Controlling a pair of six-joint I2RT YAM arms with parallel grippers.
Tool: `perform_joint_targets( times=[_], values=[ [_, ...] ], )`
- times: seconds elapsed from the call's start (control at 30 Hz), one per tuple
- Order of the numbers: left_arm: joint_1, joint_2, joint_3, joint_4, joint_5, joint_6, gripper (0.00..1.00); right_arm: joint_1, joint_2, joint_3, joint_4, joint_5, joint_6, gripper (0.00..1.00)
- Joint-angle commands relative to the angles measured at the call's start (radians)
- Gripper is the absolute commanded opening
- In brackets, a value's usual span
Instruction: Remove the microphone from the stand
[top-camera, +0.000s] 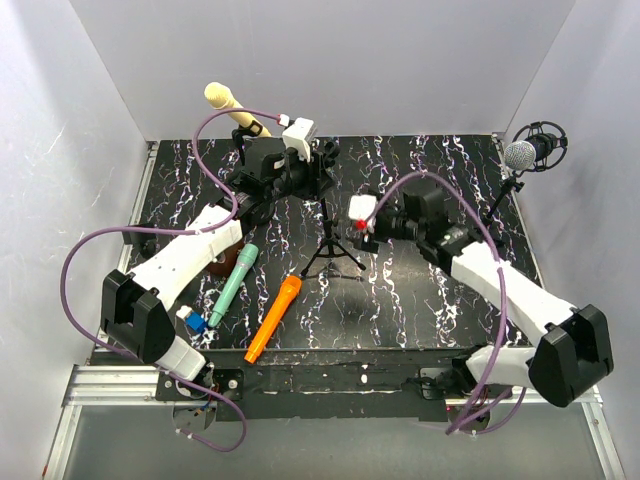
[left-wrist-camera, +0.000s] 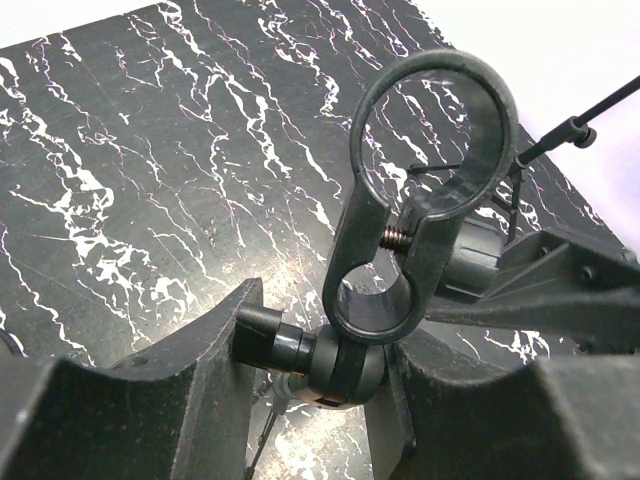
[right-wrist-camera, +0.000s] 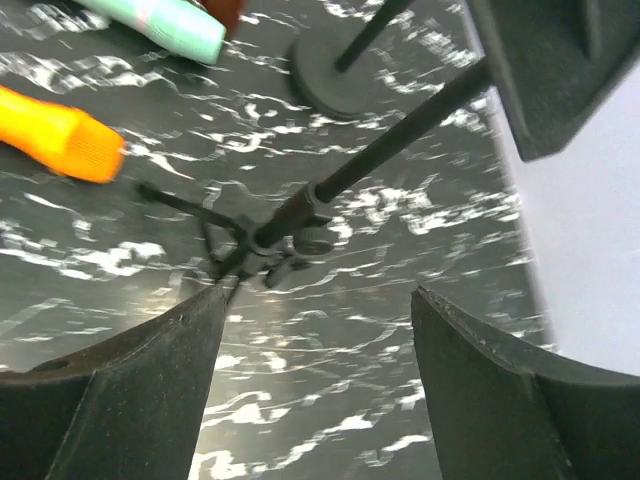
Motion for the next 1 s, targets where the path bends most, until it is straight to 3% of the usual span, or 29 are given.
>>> perform_joint_targets(
  times=[0.0,0.1,0.27,0.7,0.97],
  values=[
    [0.005,-0.046,-0.017,0.006,0.024,-0.001,0.00,-0.062,0.085,0.218,-0.376,-0.179,0.461,0.80],
    [0.005,-0.045,-0.015,0.009,0.030,-0.002,0.00,-0.092,0.178,0.318,-0.424,-0.296,0.675,0.77],
    [0.005,-0.039,-0.007,0.011,0.031,-0.002,0.00,-0.125,0.252,0.323,-0.270,-0.338,0.974,0.75],
    [0.005,-0.034,-0.004,0.012,0.058,-0.011,0.00,-0.171,0.410,0.370,-0.176,-0.306,1.165,0.60],
    [0.008,-0.034,0.002,0.004,0.068,-0.011,0.00,-0.198,0.467,0.395,-0.188,-0.266,1.166,0.57]
  ],
)
